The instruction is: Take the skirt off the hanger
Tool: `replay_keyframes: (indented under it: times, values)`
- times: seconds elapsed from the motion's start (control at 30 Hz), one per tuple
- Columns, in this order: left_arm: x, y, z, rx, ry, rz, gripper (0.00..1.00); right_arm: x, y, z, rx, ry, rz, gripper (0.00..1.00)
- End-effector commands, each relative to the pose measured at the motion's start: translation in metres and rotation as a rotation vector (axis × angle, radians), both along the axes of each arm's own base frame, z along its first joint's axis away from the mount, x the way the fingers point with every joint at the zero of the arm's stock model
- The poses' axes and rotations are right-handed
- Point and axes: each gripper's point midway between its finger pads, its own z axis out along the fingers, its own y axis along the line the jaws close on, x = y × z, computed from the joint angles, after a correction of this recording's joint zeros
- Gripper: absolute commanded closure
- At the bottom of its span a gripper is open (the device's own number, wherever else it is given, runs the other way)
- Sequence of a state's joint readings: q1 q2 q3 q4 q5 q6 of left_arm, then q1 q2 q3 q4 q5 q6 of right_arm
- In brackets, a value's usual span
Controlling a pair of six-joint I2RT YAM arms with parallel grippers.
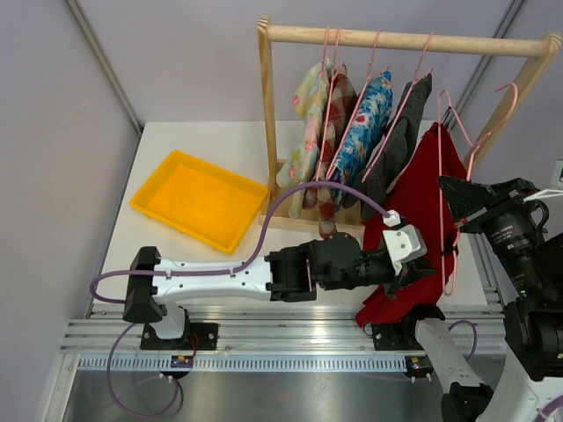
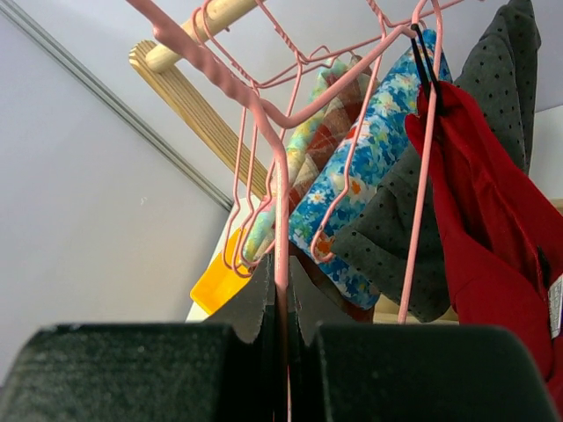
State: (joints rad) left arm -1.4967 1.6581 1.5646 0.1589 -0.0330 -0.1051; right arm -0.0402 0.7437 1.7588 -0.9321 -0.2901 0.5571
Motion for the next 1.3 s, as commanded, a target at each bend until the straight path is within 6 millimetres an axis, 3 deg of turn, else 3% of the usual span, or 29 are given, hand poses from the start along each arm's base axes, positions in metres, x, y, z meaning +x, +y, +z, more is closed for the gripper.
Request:
replay_keyframes:
  times: [0.0,0.4,0.67,0.77,0.83,1.0,1.07,1.13,1.27]
  values:
    - [-0.016,0.015,0.071,-0.175,-0.008,-0.076,1.00,-0.001,0.006,0.024,0.002,-0.126,0.035,1.00]
    - [-0.073,0.038,0.082,-0.107,-0.053,-0.189,1.00,0.046,-0.027,-0.008,-0.060,-0.160,-0.148,1.00]
    - [-0.115,0.057,0.089,-0.072,-0.099,-0.255,1.00,0.070,-0.044,-0.015,-0.099,-0.194,-0.236,1.00]
    - [-0.132,0.059,0.074,-0.020,-0.100,-0.290,1.00,0.076,-0.043,-0.012,-0.098,-0.192,-0.230,1.00]
    - [-0.138,0.057,0.048,0.040,-0.102,-0.308,1.00,0.074,-0.040,-0.004,-0.089,-0.204,-0.214,1.00]
    - [-0.135,0.053,-0.004,0.141,-0.083,-0.285,1.00,0.056,-0.031,0.014,-0.034,-0.189,-0.165,1.00]
    - [-0.116,0.051,-0.028,0.189,-0.086,-0.179,1.00,0.049,-0.022,0.013,0.012,-0.156,-0.121,1.00]
    - [-0.098,0.055,-0.039,0.193,-0.081,-0.084,1.00,0.035,-0.012,0.003,0.079,-0.085,-0.071,1.00]
    - [-0.068,0.070,-0.031,0.149,-0.071,0.039,1.00,0.006,-0.003,-0.019,0.154,0.019,-0.034,1.00]
